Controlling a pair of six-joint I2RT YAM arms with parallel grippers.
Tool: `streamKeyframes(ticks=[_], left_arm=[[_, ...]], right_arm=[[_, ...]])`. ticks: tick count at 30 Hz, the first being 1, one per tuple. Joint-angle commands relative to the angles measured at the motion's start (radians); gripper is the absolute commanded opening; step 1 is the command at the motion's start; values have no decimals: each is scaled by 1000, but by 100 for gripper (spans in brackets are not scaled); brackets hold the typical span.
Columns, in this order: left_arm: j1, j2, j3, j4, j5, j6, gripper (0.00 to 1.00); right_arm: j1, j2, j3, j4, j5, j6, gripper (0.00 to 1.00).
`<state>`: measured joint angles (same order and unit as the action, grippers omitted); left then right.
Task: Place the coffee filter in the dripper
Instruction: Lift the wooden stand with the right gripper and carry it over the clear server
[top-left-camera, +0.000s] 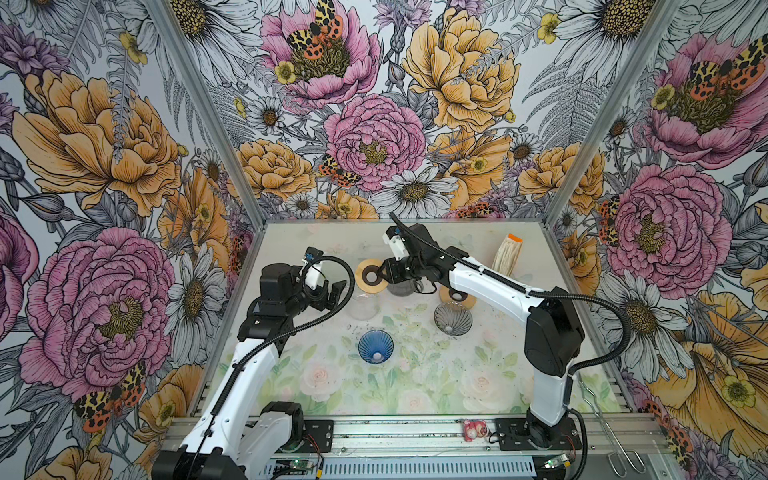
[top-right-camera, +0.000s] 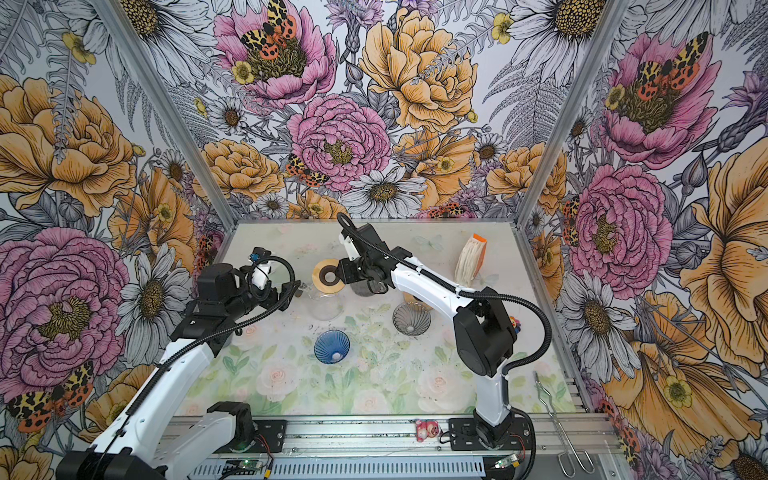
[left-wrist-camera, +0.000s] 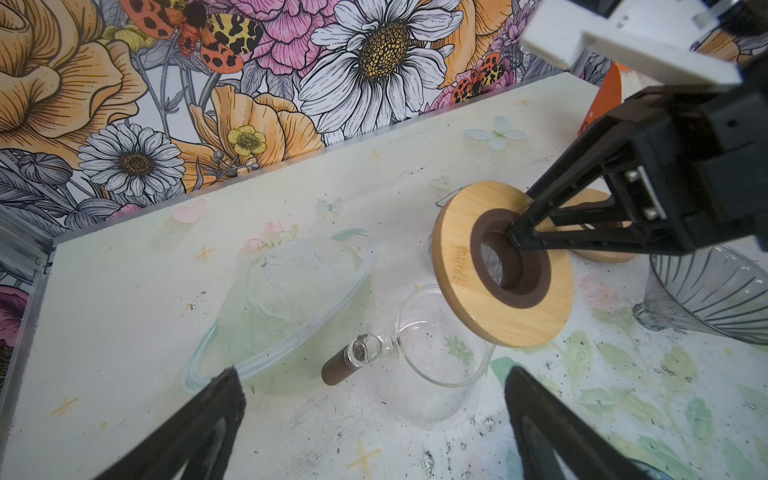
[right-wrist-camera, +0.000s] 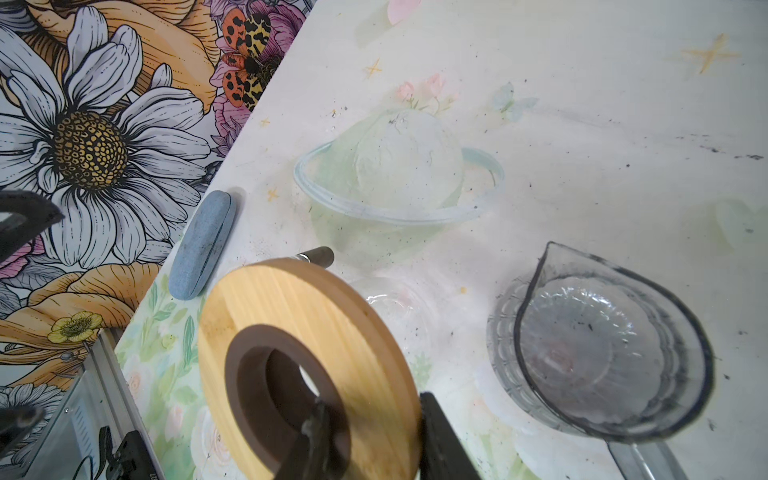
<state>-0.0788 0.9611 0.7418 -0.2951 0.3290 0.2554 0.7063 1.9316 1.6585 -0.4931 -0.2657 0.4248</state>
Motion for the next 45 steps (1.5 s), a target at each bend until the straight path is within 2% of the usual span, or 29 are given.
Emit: streamKeyframes(ticks=[1, 25, 45], left_arm=[[10, 11, -28, 18, -13, -14, 99], [13, 62, -27, 54, -56, -41, 99], [13, 74, -28, 67, -58, -46, 99]], right_arm=[[4, 58, 94, -35, -30, 4, 16], [33, 198, 190, -48, -30, 70, 18], [42, 179, 190, -74, 57, 78, 24]])
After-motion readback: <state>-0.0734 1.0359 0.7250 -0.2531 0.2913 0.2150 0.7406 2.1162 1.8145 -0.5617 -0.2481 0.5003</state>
